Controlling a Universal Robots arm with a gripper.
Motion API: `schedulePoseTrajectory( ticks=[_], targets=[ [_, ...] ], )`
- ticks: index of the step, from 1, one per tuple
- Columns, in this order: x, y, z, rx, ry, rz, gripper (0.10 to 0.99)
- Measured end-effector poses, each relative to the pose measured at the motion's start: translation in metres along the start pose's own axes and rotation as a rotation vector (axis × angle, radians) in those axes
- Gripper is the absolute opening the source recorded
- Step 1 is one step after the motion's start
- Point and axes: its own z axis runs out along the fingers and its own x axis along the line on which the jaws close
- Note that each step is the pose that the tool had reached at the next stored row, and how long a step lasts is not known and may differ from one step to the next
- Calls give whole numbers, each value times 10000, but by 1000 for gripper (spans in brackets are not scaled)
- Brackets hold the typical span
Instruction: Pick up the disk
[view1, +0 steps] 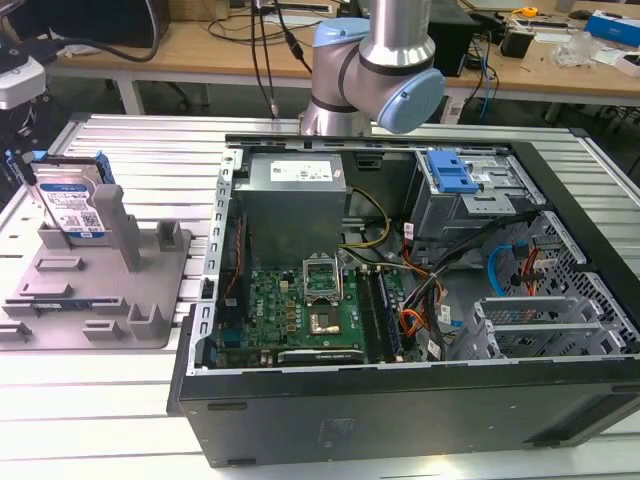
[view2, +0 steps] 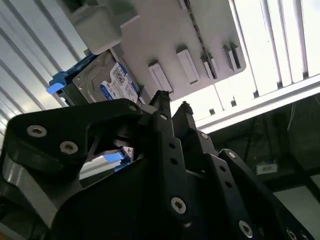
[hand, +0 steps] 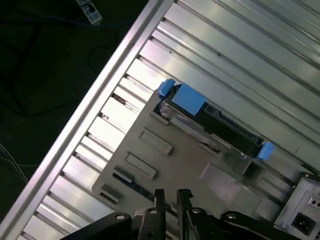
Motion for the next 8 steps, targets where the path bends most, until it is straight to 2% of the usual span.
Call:
schedulePoseTrajectory(
  ticks=[2,3,4,5,8],
  targets=[
    [0,0,1,0,22,-583,357],
    [0,0,1,0,29,-747,357],
    [0,0,3,0,40,-1051,416],
    [0,-1,5,1,56,-1449,541],
    [0,0,8,3,79,-2113,541]
  ],
)
